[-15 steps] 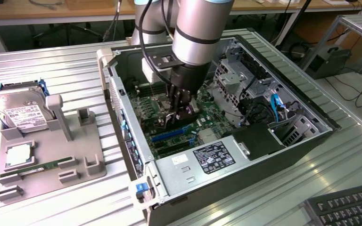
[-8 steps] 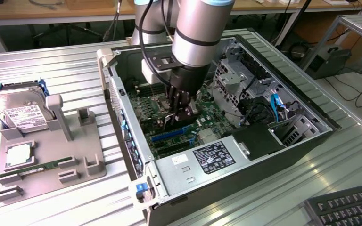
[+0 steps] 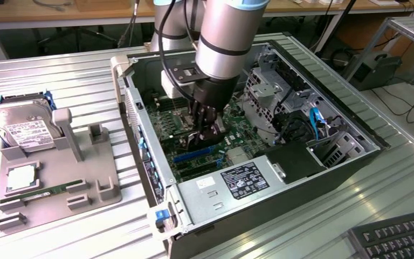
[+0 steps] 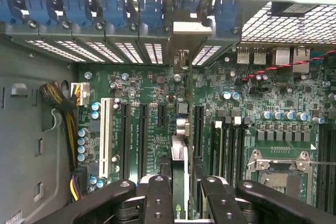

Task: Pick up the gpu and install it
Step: 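Insert the gpu into the slot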

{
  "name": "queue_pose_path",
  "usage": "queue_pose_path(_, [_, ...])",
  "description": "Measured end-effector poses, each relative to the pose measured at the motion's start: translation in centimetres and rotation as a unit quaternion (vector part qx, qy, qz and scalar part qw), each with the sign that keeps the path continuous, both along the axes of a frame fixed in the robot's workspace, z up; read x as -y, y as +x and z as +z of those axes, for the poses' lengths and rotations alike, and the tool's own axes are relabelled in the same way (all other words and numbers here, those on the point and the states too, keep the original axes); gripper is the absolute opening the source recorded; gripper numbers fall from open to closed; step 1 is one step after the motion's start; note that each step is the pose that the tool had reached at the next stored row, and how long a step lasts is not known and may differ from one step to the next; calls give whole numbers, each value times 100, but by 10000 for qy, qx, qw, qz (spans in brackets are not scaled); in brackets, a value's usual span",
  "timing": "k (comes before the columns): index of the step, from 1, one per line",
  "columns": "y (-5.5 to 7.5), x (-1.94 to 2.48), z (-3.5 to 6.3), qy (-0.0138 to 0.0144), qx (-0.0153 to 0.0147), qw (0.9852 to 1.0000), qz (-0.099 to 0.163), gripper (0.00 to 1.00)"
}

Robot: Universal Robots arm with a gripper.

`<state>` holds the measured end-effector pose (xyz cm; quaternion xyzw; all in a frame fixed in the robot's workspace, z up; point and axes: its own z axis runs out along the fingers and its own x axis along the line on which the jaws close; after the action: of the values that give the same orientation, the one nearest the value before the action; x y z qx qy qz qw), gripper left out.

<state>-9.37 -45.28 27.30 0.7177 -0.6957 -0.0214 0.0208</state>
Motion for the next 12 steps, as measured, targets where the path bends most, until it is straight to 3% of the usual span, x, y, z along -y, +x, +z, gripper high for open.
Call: queue_pose_path(12, [-18,13,-58,0,0,10000,-24,26])
